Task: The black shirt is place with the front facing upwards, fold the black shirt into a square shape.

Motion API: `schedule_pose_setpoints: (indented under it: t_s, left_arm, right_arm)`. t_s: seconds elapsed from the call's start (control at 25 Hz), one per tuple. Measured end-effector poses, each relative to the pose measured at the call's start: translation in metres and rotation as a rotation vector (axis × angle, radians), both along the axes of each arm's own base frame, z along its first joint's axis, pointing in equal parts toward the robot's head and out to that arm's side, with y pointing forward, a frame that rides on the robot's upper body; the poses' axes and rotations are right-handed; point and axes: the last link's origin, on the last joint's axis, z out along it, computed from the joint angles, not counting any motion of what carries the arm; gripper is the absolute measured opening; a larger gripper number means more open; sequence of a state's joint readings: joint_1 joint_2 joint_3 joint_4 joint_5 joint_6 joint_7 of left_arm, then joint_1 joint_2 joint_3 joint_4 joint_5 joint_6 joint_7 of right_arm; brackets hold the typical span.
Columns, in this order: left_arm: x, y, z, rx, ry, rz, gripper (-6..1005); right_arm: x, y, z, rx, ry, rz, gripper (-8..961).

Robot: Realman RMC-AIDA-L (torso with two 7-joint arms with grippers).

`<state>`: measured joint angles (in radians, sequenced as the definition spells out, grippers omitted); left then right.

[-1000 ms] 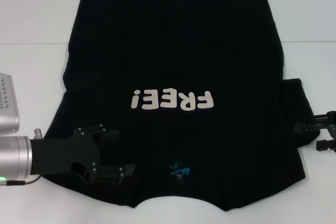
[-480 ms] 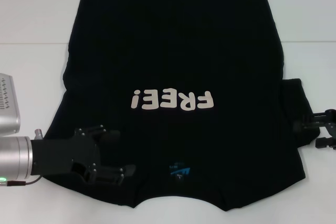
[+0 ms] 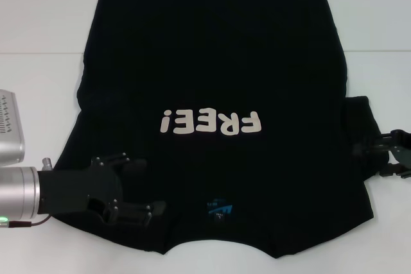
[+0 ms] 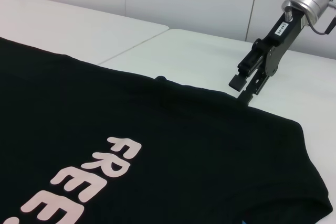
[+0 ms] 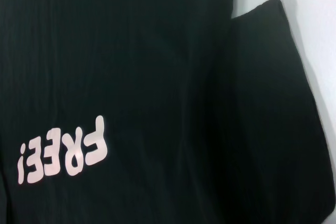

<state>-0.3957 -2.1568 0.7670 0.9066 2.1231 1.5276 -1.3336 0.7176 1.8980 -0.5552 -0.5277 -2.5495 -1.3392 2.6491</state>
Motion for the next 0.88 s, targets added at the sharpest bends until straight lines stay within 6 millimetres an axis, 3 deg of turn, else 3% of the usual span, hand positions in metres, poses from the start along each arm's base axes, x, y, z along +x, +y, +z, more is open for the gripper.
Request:
schedule_pose_setpoints:
  t_s: [0.88]
  left_arm:
    - [-0.002, 0.000, 0.000, 0.003, 0.002, 0.005, 950]
  right_arm:
    - [0.012, -0.009, 0.001, 0.053, 0.057, -0.063, 910]
